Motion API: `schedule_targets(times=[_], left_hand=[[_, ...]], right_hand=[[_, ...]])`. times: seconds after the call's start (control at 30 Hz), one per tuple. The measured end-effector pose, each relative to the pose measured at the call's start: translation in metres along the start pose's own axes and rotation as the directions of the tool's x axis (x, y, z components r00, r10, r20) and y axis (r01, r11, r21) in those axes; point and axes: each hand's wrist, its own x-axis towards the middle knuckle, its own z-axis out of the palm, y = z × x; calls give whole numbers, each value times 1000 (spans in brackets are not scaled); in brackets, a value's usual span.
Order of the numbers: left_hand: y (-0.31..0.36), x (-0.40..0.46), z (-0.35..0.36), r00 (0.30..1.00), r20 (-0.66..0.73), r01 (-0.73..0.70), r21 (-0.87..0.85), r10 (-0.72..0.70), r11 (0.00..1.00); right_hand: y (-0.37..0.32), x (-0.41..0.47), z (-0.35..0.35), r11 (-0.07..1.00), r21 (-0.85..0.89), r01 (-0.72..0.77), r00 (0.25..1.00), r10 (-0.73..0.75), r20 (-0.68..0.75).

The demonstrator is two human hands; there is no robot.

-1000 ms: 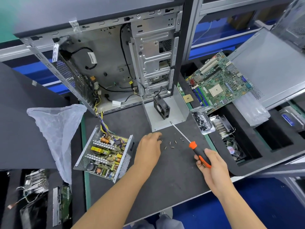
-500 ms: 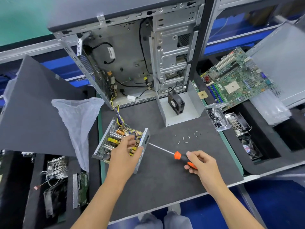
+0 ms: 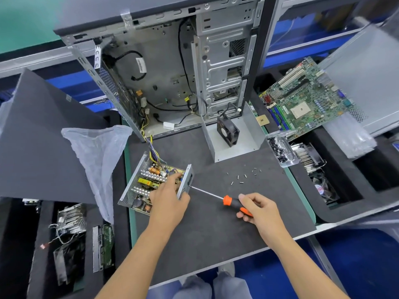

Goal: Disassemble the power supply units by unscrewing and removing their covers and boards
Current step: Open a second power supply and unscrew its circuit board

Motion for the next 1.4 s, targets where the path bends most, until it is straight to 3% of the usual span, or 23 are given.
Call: schedule_targets(times=[0.4, 0.5, 0.6, 0.7, 0.83, 0.97, 1.07, 1.17, 1.3, 1.4], left_hand=[[-2, -3, 2, 998, -51, 33, -79, -37, 996], [-2, -4, 2, 998, -40, 45, -63, -48, 997], [-3, -3, 3, 998, -57, 23, -42, -26, 999], [-4, -4, 6, 994, -104, -34, -31, 30, 999], [-1, -2, 5, 992, -100, -70, 86, 79, 994], [0, 0, 4, 992, -80, -80, 162, 94, 983], [-1, -1, 5, 994, -79, -68, 140, 79, 988], [-2, -1, 5, 994, -77, -69, 139, 81, 988], [-2, 1, 5, 995, -55, -78, 154, 88, 985], [-3, 2, 5, 995, -53, -77, 160, 87, 984]], right_hand=[[-9, -3, 4, 998, 35, -46, 999, 47, -18], [-18, -1, 7, 978, 39, -207, 978, 208, -29], [-27, 4, -2, 911, -78, -405, 914, 407, 3], [-35, 9, -10, 878, -122, -463, 876, 475, 84], [-43, 14, -7, 904, -112, -412, 904, 421, 72], [-40, 11, -9, 960, -115, -256, 960, 266, 86], [-34, 6, -12, 986, 0, -165, 984, 164, 67], [-30, 4, -6, 967, 132, -216, 976, 209, 67], [-35, 2, -9, 893, -160, -421, 898, 435, 69], [-33, 4, -11, 927, -198, -319, 940, 336, 59]])
